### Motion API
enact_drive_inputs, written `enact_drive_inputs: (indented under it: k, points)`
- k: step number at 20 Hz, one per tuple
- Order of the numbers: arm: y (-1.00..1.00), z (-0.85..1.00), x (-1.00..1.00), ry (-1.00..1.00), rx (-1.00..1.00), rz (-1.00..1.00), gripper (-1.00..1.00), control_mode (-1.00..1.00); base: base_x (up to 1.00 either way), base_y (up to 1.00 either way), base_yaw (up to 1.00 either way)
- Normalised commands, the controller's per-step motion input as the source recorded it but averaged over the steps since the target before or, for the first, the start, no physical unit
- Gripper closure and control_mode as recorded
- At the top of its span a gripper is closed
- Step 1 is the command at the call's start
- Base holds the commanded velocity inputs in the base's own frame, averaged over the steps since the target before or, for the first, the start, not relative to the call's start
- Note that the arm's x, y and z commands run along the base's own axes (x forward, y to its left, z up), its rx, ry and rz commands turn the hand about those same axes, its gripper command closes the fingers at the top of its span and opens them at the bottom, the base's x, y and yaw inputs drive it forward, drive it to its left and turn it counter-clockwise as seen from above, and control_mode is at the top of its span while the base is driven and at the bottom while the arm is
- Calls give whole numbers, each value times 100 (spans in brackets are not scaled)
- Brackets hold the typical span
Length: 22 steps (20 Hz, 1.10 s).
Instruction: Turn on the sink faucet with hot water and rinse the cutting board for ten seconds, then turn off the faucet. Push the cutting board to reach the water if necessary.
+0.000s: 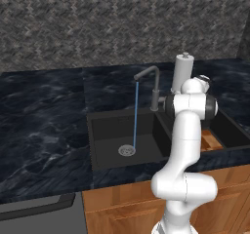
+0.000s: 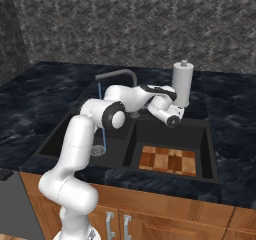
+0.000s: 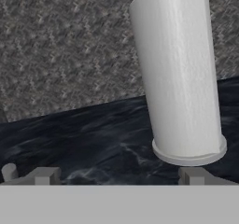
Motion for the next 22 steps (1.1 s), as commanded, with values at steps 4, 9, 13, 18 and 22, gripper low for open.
enact_drive_inputs:
  k: [4, 9, 13, 18, 22]
  points:
    - [0, 0, 0, 0, 0, 0, -100, -100, 0, 0, 0]
    - [0, 0, 5, 0, 0, 0, -100, -100, 0, 0, 0]
    - [0, 0, 1, 0, 0, 0, -100, -100, 0, 0, 0]
    - [8, 0, 0, 0, 0, 0, -100, -100, 0, 0, 0]
    - [11, 0, 0, 0, 0, 0, -100, -100, 0, 0, 0]
